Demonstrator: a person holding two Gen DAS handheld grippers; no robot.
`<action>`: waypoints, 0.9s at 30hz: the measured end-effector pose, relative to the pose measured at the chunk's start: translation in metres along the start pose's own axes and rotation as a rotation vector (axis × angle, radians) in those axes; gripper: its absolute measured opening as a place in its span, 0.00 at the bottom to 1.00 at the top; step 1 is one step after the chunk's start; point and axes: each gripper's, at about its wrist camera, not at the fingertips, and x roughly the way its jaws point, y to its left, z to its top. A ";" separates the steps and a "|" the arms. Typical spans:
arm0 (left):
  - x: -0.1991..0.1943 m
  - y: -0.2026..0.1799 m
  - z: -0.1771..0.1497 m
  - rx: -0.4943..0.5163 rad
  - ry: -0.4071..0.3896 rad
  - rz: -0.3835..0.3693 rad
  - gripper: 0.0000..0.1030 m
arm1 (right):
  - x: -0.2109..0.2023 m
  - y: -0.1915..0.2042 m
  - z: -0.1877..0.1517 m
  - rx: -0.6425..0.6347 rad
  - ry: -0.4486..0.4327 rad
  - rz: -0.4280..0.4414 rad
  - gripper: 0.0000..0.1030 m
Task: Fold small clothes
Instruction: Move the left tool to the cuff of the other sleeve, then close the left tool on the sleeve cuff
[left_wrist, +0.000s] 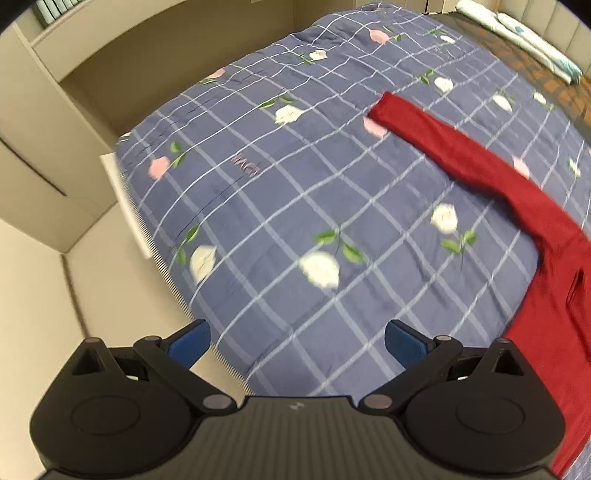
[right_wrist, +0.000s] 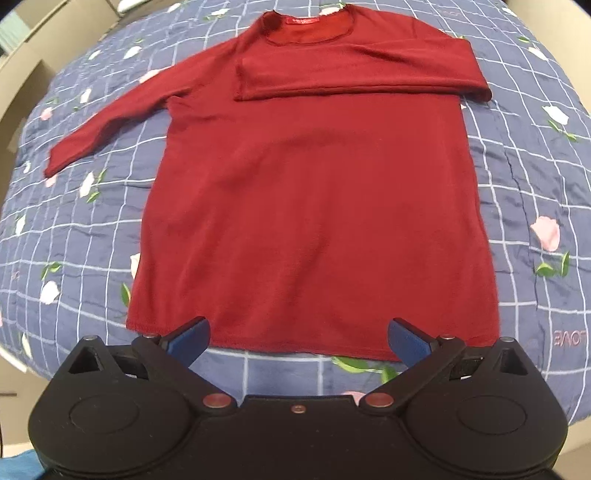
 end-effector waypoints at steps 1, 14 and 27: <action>0.008 0.000 0.013 -0.004 0.001 -0.011 1.00 | 0.001 0.007 0.002 0.011 -0.006 -0.009 0.99; 0.149 -0.038 0.227 0.031 -0.020 -0.053 0.99 | 0.003 0.120 0.016 0.130 -0.077 -0.100 0.99; 0.251 -0.094 0.291 0.019 0.091 -0.082 0.81 | 0.016 0.126 0.002 0.239 0.033 -0.225 0.99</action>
